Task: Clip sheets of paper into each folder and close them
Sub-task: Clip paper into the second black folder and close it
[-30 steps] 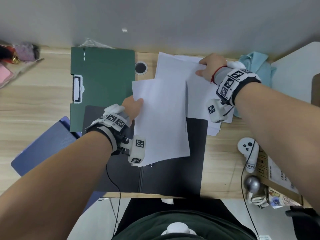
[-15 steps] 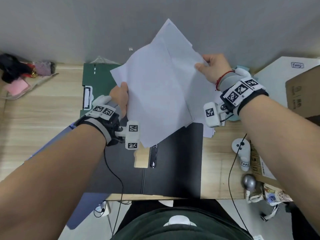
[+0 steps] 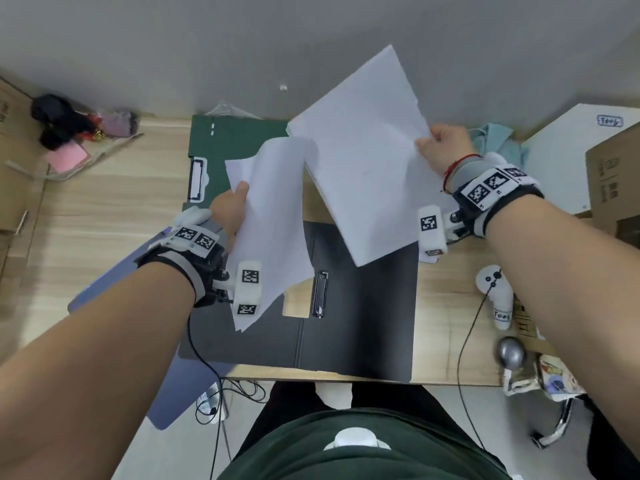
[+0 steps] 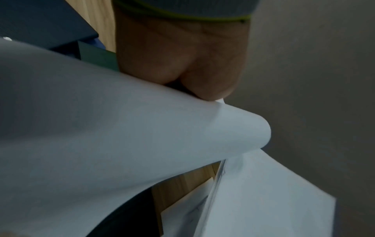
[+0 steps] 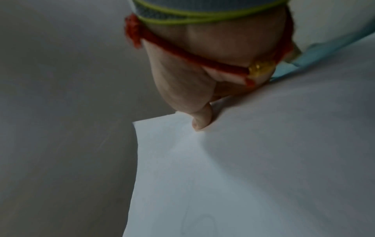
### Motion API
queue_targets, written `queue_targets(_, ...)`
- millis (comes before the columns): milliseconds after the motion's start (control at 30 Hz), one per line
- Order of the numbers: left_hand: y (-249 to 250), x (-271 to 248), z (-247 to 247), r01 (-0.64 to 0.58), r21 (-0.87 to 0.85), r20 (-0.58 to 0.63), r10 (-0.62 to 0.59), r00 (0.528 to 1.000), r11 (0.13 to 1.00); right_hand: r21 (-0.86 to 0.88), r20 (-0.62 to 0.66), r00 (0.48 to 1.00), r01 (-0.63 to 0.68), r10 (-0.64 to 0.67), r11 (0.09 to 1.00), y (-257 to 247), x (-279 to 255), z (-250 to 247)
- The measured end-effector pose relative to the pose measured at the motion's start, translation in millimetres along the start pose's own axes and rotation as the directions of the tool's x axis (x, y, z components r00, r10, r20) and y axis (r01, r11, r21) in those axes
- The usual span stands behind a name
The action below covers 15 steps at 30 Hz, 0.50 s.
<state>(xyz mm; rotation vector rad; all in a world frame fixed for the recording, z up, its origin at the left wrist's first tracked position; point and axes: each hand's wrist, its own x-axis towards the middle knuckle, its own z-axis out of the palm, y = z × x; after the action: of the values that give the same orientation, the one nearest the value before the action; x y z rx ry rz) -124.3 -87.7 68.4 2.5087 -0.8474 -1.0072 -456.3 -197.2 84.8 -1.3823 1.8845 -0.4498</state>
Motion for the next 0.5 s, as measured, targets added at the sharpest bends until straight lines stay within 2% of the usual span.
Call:
queue_targets(33, 1, 0, 0, -0.015, -0.03, 0.026, 0.016, 1.0, 0.999, 0.04, 0.013, 1.0, -0.015, 0.015, 0.999, 1, -5, 4)
queue_targets(100, 0, 4, 0, -0.015, -0.178, 0.218, 0.054, 0.975, 0.984, 0.066, 0.024, 1.0, -0.022, 0.02, 0.998, 6, -16, 14)
queue_targets(167, 3, 4, -5, 0.068, -0.355, 0.407, 0.089, 0.909, 0.932, 0.048, 0.0, 0.999, -0.038, 0.038, 0.998, 17, -27, 21)
queue_targets(233, 9, 4, -7, 0.181, -0.428, 0.537, 0.088, 0.839, 0.885, 0.047, -0.034, 0.995, -0.097, 0.098, 0.994, 31, -34, 27)
queue_targets(267, 11, 4, -8, 0.209, -0.436, 0.582, 0.097, 0.808, 0.875, 0.053, -0.035, 0.991, -0.128, 0.13, 0.99, 35, -40, 28)
queue_targets(300, 17, -1, -8, 0.216, -0.454, 0.593, 0.112, 0.797, 0.864, 0.068, -0.025, 0.987, -0.158, 0.16, 0.985, 40, -44, 30)
queue_targets(367, 27, -12, -3, 0.228, -0.507, 0.578, 0.132, 0.805, 0.831, 0.106, 0.033, 0.981, -0.191, 0.189, 0.976, 43, -54, 31)
queue_targets(400, 32, -16, 2, 0.184, -0.504, 0.535, 0.138, 0.833, 0.844, 0.136, 0.083, 0.979, -0.194, 0.184, 0.972, 44, -59, 34)
queue_targets(467, 36, -23, 18, 0.034, -0.37, 0.319, 0.093, 0.943, 0.928, 0.193, 0.182, 0.972, -0.186, 0.151, 0.964, 43, -70, 38)
queue_targets(500, 37, -28, 28, -0.032, -0.265, 0.204, 0.088, 0.975, 0.964, 0.248, 0.226, 0.962, -0.208, 0.152, 0.946, 44, -76, 40)
